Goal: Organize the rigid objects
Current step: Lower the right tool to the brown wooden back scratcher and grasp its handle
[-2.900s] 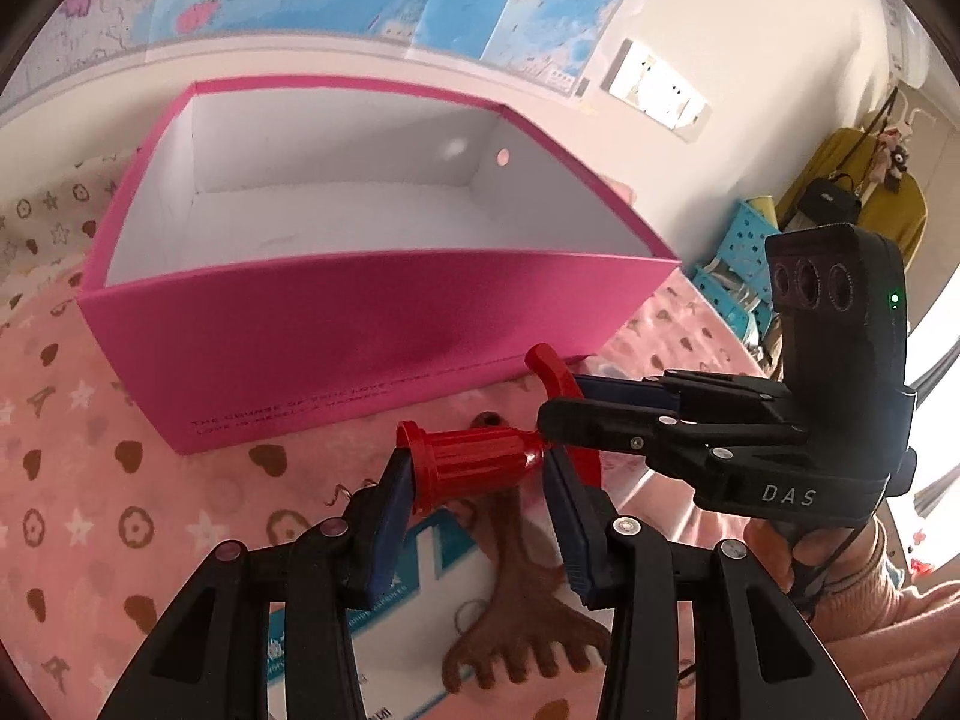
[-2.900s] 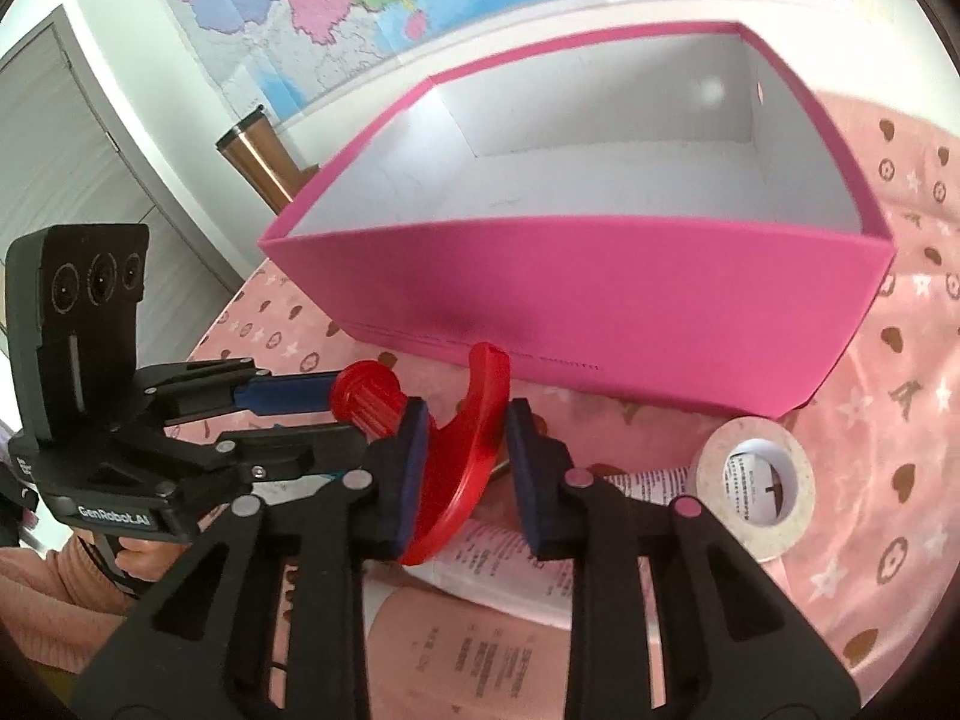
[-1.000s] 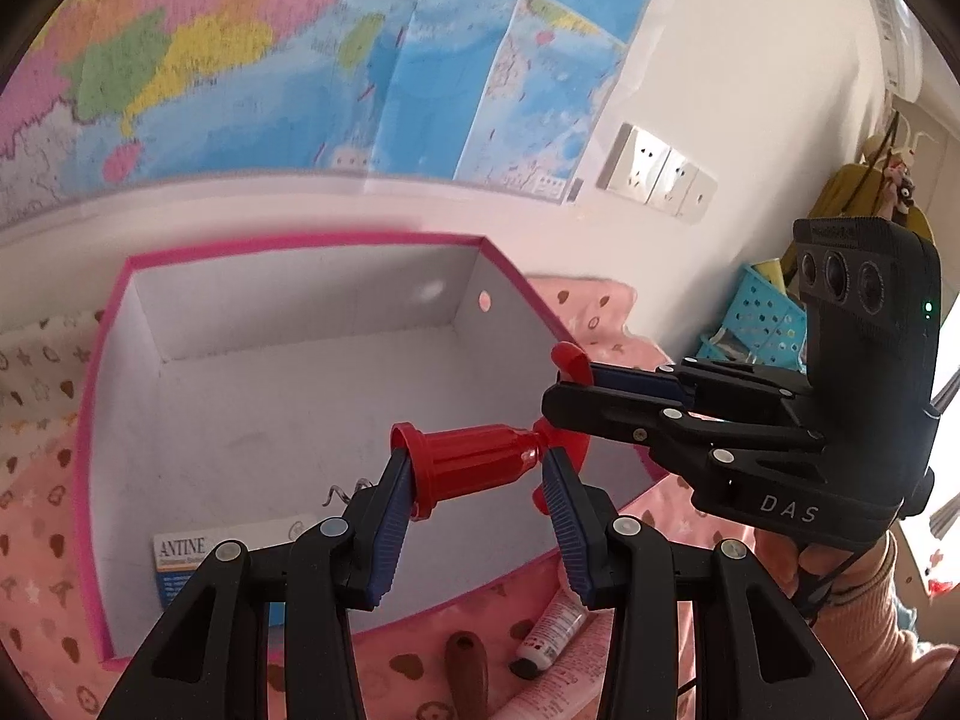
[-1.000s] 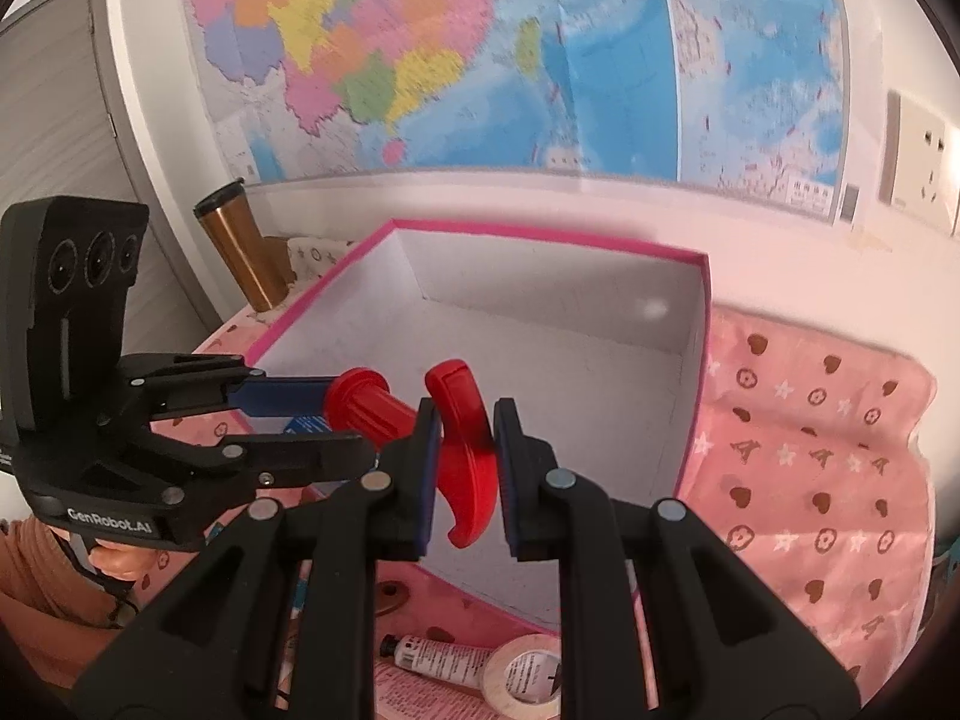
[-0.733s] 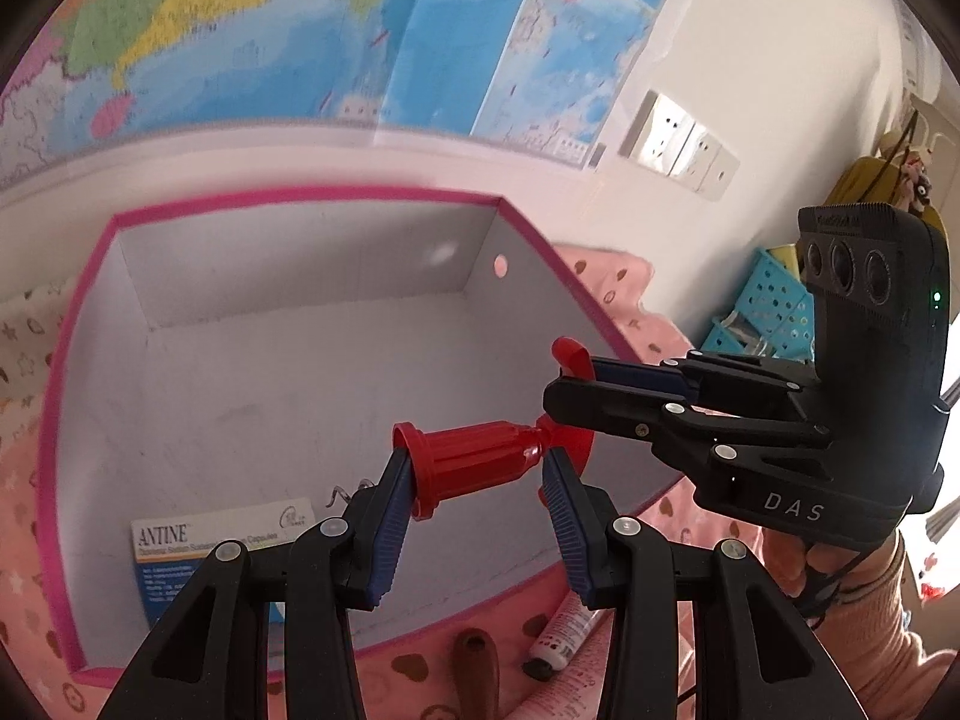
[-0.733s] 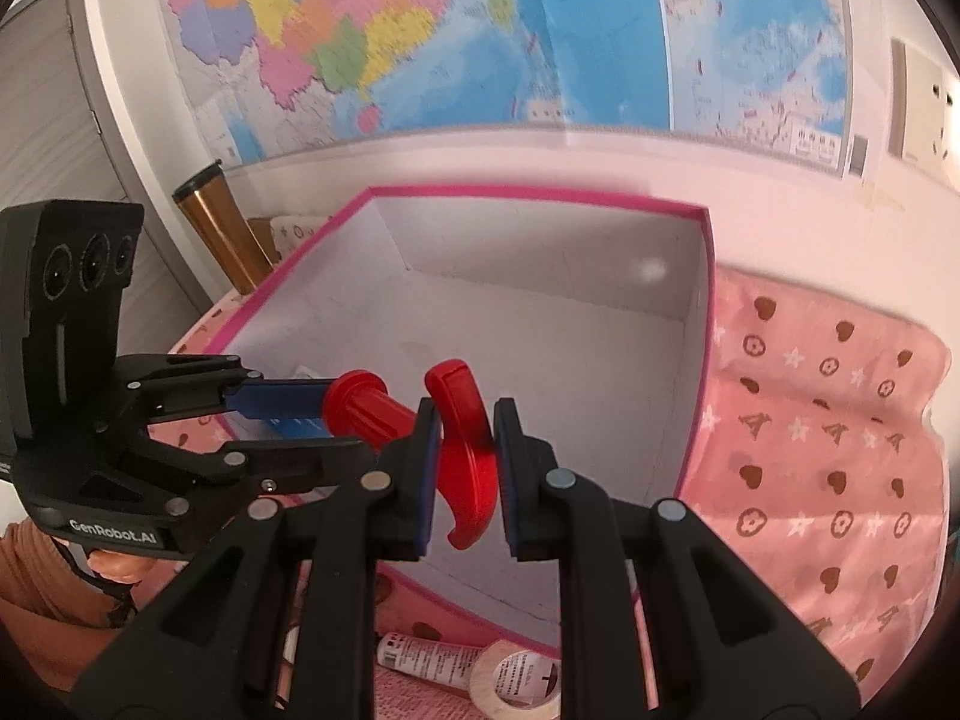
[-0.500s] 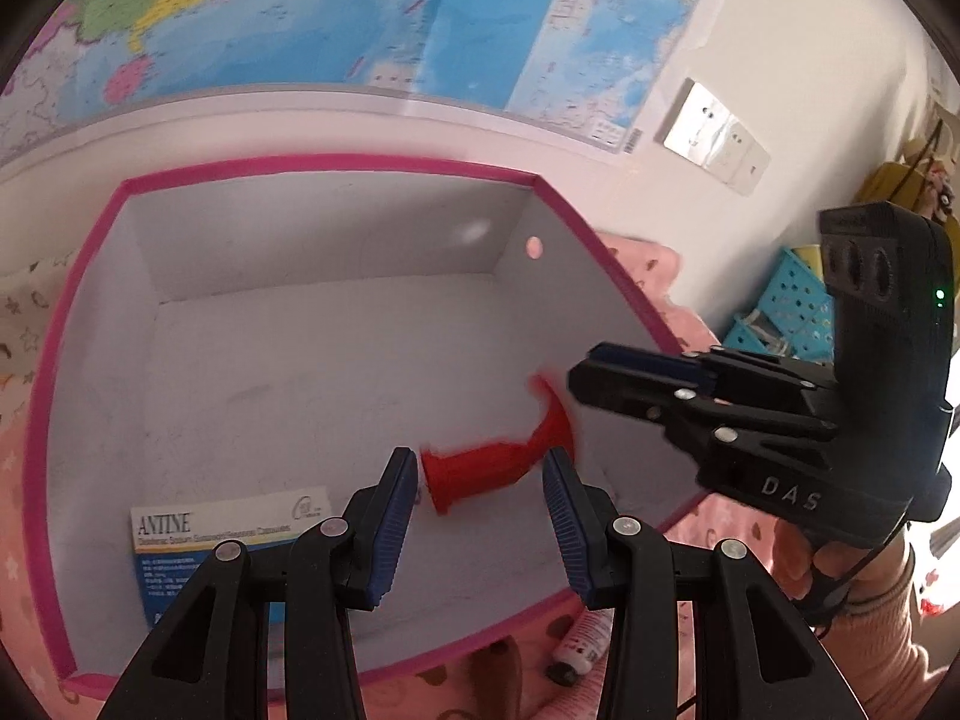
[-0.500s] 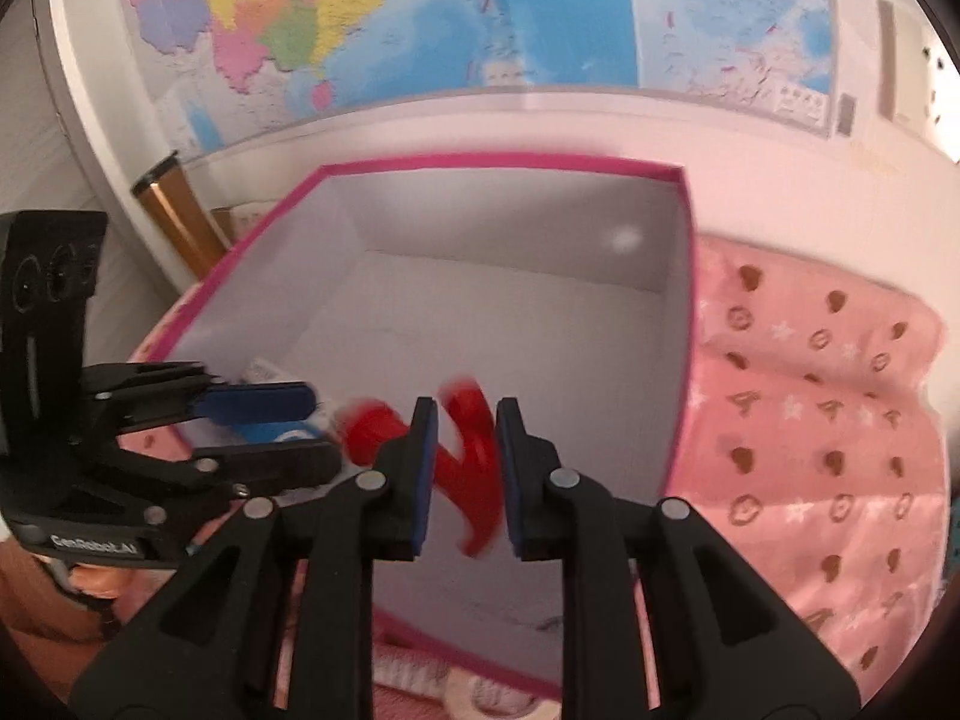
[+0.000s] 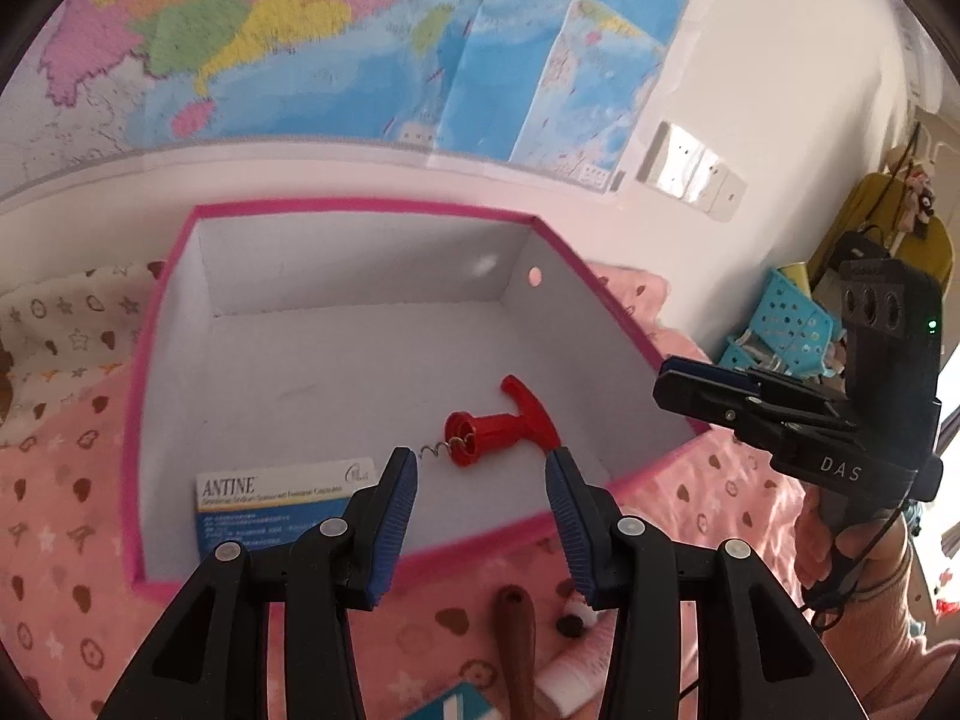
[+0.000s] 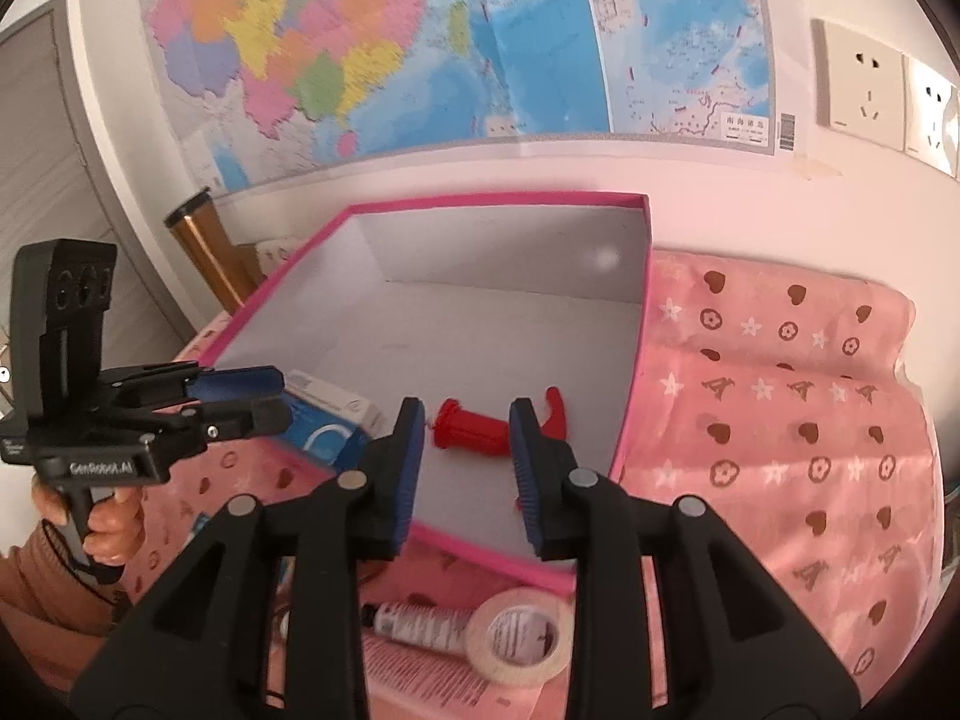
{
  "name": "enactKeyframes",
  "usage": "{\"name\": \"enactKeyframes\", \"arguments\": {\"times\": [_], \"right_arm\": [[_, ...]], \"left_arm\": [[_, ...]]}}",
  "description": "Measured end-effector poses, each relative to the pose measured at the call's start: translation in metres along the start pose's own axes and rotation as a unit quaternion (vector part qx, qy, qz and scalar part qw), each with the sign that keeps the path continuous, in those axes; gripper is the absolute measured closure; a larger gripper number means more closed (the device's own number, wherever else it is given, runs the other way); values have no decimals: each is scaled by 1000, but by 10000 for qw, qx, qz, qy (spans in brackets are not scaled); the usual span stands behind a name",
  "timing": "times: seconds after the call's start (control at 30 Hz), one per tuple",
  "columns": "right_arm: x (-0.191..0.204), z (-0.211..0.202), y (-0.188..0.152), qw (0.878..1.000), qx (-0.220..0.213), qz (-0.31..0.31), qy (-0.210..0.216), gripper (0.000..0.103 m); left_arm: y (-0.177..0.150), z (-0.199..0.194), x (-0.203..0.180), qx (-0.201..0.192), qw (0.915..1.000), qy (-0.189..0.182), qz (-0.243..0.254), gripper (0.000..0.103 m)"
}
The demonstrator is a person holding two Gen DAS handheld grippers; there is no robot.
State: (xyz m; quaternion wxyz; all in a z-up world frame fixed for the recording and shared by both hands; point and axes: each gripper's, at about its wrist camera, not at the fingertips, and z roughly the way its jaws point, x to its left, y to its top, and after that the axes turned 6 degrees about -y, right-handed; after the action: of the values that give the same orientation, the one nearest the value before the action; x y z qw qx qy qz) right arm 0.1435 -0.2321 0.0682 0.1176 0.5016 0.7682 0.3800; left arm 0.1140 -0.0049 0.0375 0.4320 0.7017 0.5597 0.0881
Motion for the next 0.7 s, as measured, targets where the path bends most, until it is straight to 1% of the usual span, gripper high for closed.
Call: {"name": "enactKeyframes", "arguments": {"times": [0.07, 0.23, 0.3, 0.4, 0.47, 0.53, 0.7], "right_arm": [[3, -10, -6, 9999, -66, 22, 94, 66], [9, -23, -19, 9996, -65, 51, 284, 66], [11, -25, -25, 9995, -41, 80, 312, 66], [11, -28, -35, 9992, 16, 153, 376, 65], [11, -28, -44, 9986, 109, 218, 468, 61], [14, -25, -51, 9980, 233, 207, 555, 59], [27, -11, -69, 9950, 584, 169, 796, 59]], "left_arm": [[-5, -10, -5, -79, 9999, -7, 80, 55], [-14, -23, -17, -151, 9995, 24, 265, 53], [-19, -25, -21, -115, 9994, -56, 316, 52], [-29, -28, -28, -32, 9991, -65, 424, 52], [-38, -29, -30, 16, 9990, -5, 452, 51], [-48, -29, -30, 107, 9992, -75, 381, 51], [-71, -28, -24, 336, 9992, -128, 164, 51]]}}
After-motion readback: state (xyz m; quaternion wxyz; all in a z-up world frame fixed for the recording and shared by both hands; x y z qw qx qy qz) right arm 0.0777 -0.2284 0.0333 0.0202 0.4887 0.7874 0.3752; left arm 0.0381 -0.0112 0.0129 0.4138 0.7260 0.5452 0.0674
